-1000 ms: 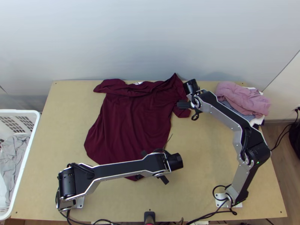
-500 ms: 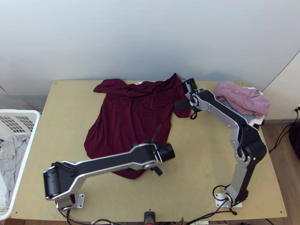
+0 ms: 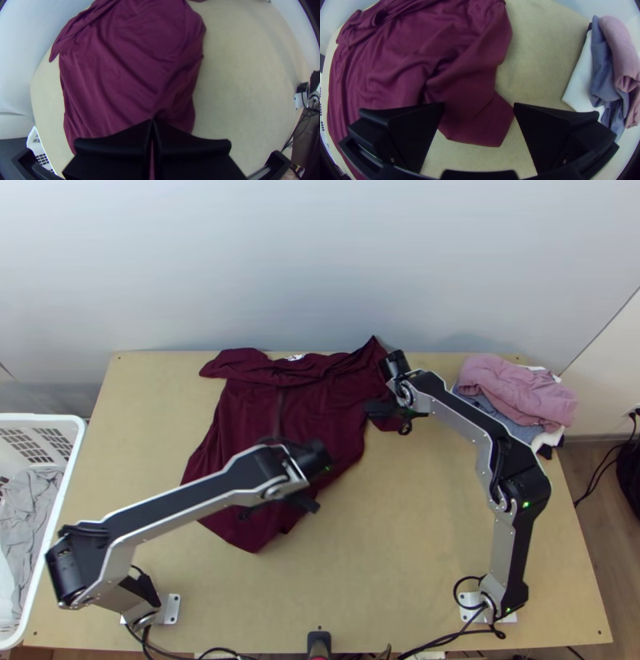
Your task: Fold the t-shirt
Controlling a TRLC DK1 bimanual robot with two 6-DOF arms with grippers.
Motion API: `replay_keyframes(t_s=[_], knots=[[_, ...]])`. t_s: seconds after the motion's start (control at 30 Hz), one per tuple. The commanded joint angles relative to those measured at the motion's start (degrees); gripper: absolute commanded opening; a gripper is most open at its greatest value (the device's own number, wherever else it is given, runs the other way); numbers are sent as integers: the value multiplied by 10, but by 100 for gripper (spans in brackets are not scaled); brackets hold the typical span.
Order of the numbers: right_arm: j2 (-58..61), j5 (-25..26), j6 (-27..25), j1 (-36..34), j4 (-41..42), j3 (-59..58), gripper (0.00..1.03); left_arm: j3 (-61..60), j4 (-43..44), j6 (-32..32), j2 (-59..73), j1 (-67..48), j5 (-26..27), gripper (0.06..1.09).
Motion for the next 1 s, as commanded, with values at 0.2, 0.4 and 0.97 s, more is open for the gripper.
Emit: replay_keyframes(t_s=[0.2, 0.4, 0.97], knots=[[6, -2, -7, -7, -2, -3, 93, -23, -6, 3, -53, 102, 0, 10], [6, -2, -1, -7, -3, -8, 92, -28, -6, 3, -60, 125, 0, 10], [0, 2, -1, -17, -2, -28, 69, -38, -6, 3, -66, 168, 0, 10]])
